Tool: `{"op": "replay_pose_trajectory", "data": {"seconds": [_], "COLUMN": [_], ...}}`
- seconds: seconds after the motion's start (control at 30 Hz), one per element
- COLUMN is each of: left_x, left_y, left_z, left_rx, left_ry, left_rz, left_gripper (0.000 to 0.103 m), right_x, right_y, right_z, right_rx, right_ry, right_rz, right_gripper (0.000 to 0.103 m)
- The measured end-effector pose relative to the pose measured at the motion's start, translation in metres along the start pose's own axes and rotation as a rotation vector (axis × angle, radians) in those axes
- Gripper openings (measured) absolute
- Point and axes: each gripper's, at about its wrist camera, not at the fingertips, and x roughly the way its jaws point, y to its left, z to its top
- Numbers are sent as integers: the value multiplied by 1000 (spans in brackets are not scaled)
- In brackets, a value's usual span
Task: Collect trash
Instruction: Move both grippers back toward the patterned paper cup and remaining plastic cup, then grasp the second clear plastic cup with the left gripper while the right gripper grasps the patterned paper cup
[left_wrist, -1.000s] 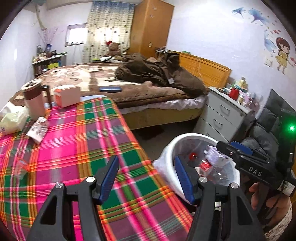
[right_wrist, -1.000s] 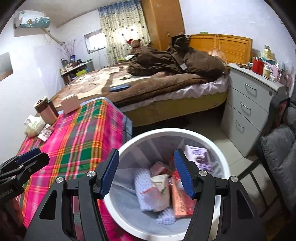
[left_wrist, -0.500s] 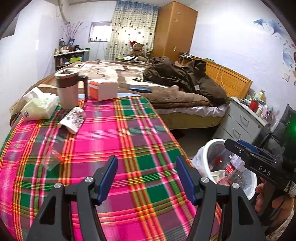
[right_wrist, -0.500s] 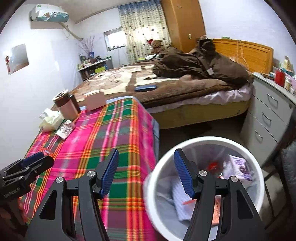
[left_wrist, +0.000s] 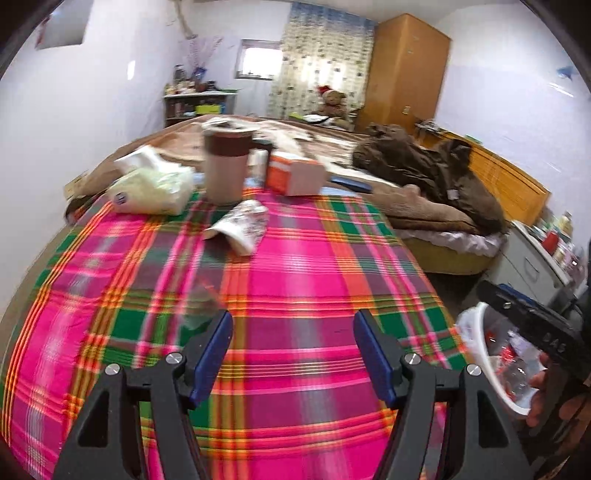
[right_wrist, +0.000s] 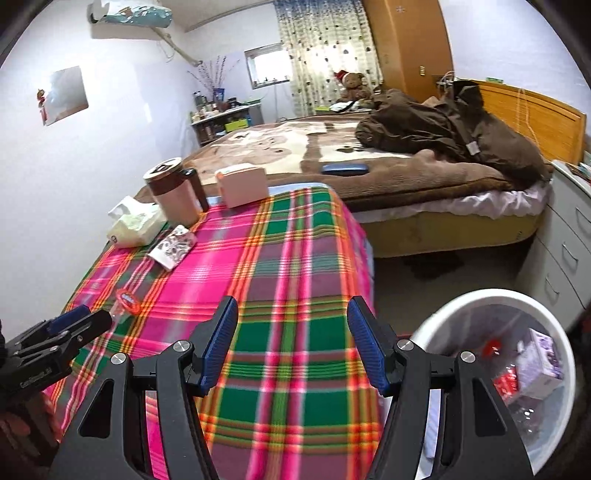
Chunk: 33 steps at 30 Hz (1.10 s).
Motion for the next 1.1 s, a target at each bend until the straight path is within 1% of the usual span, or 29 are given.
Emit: {"op": "replay_pose_trajectory", "data": {"seconds": [0.23,0.37,0.63,0.77,0.83,0.9,0.97,1.1], "left_x": [15,28,54,68,70,73,79,84], "left_y": [37,52,60,64,64,66,68,71], "left_z": [-4,-5,2,7,8,8,9,15], "left_rx": [-69,-102,-40,-8,8,11,12,7], "left_ry": [31,57,82,111,104,108,132,134], "left_rz": [66,88,95,79,71,54,32,-10], "left_gripper": [71,71,71,71,71,71,71,71], "right_x": [22,38,66,87,99,108,116,129], "right_y": [23,39,69,82,88,93,99,113], "right_z": [6,13,33,41,44,46,49,55], "right_rx": [-32,-59,-103,-108,-102,-104,-102,-113], "right_ry": [29,45,71,105,133,140,150,150], "right_rz": [34,56,102,125,145,173,183,168], "right_gripper": [63,63,63,63,63,63,63,63]}}
